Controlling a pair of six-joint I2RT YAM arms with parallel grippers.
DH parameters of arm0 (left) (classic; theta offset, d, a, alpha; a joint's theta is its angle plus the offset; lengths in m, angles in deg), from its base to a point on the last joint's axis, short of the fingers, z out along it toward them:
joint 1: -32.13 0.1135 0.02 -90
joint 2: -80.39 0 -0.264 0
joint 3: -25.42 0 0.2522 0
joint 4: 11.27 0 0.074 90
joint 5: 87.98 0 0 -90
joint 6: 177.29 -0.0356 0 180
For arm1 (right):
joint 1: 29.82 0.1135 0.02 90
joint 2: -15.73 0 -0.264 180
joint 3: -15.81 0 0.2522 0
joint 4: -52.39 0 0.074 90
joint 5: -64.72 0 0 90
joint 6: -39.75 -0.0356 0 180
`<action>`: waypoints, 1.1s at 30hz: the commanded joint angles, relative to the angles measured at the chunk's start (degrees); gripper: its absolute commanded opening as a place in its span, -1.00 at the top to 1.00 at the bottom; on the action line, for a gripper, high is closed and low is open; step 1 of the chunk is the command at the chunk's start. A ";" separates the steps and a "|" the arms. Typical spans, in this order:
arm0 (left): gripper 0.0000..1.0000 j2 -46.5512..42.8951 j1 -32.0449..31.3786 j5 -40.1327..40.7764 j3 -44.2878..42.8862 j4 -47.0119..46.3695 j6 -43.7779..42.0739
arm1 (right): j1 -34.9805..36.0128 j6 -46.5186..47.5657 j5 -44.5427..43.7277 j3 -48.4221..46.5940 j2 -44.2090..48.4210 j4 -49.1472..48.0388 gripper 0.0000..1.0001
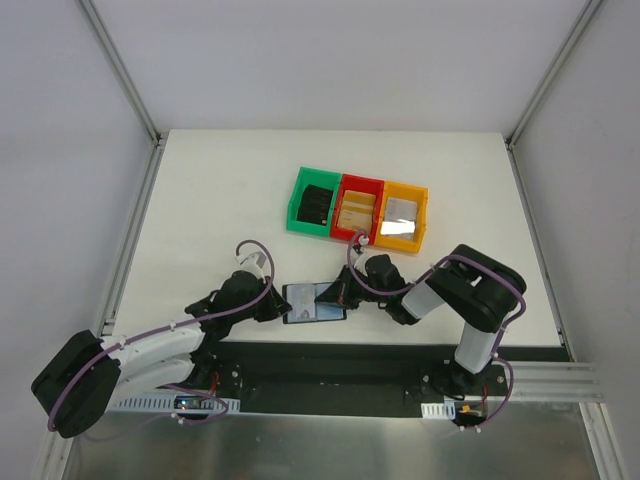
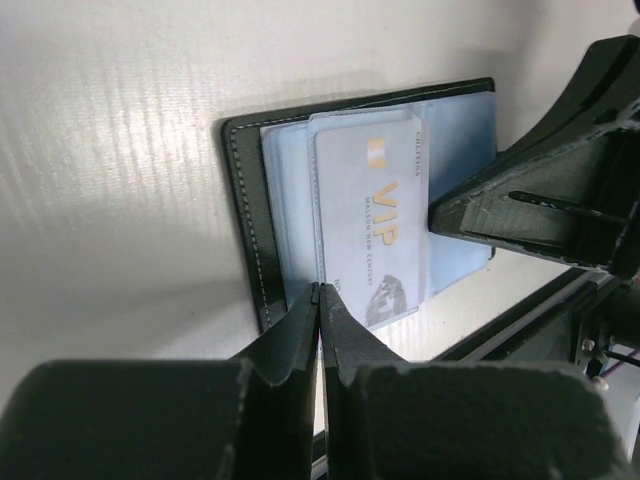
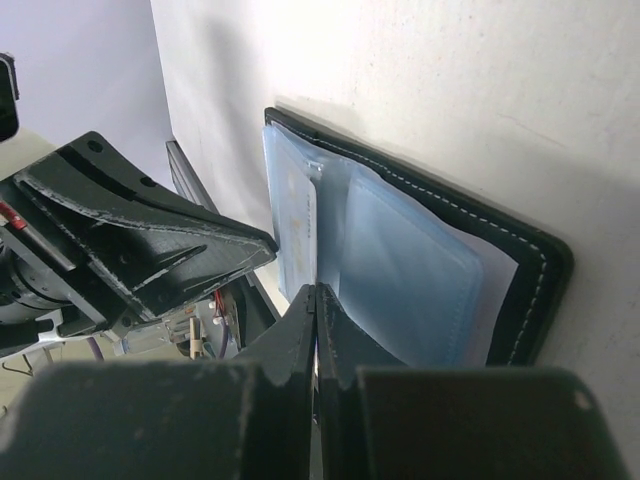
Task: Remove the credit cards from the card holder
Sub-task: Remove the credit card from the card holder.
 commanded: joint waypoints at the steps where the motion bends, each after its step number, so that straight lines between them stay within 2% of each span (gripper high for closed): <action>1: 1.00 2.22 -0.17 1.68 -1.16 0.51 -1.50 | -0.40 0.31 1.17 0.67 2.08 -2.94 0.99; 8: 1.00 4.07 -0.25 1.50 -1.16 -1.33 -1.42 | -0.40 1.01 1.87 0.50 2.52 -2.58 0.99; 10: 1.00 4.60 -0.25 1.59 -1.33 -1.51 -1.51 | -0.40 0.92 2.13 0.23 2.61 -2.58 0.73; 13: 1.00 5.56 -0.25 1.33 -1.25 -2.12 -1.42 | -0.40 1.10 2.31 -0.03 2.61 -2.06 0.52; 26: 1.00 6.00 -0.25 0.45 0.51 -3.53 -0.45 | -0.22 4.00 -0.50 -0.65 4.54 6.91 0.40; 33: 1.00 6.97 -0.26 -0.43 1.30 -5.29 0.16 | 0.83 3.65 0.55 -2.93 3.84 6.65 0.41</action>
